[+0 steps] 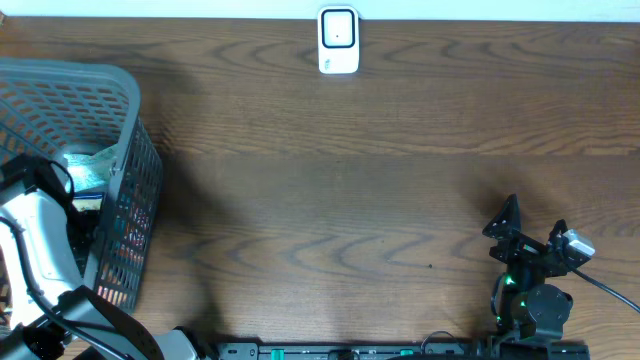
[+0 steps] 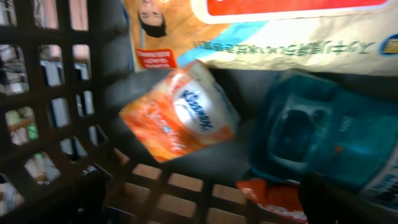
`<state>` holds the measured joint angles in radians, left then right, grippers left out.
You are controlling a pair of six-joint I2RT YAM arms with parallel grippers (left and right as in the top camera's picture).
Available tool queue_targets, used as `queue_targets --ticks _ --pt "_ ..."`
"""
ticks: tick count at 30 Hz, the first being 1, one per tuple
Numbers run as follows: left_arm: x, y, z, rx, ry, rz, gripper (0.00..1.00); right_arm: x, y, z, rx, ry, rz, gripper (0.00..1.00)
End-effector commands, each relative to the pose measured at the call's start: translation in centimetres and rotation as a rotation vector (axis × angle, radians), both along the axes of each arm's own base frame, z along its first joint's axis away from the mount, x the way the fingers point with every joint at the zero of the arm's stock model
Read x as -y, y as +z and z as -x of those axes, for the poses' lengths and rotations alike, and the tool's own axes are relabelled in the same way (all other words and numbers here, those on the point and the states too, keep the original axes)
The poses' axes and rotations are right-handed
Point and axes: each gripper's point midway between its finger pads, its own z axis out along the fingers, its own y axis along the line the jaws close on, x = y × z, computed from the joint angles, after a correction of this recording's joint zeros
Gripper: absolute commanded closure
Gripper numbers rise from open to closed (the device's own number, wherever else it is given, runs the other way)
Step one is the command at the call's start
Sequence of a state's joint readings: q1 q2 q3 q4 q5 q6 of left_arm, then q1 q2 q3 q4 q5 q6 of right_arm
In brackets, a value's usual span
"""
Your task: Scan the item barcode
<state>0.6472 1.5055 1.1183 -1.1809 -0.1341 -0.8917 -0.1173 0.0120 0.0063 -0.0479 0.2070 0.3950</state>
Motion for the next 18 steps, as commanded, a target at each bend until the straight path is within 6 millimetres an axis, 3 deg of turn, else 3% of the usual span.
queue_targets --ticks 1,4,10,14,18 --pt "-1.0 0.4 1.8 -0.067 -0.062 -0.011 0.02 0.0 0.1 0.0 0.008 -0.005 -0.01 0.01" --pt "-1.4 0.5 3.0 -0.101 -0.103 0.005 0.02 0.0 0.1 0.0 0.008 -0.005 -0.01 0.01" --pt "-1.5 0.4 3.0 -0.1 -0.183 0.035 0.02 0.0 0.1 0.0 0.007 -0.005 -0.01 0.01" --pt "-1.4 0.4 3.0 -0.096 -0.19 0.042 0.19 0.0 0.1 0.0 0.008 -0.005 -0.01 0.01" --pt "-1.1 0.3 2.9 -0.089 -0.188 0.053 0.22 0.0 0.1 0.0 0.008 -0.005 -0.01 0.01"
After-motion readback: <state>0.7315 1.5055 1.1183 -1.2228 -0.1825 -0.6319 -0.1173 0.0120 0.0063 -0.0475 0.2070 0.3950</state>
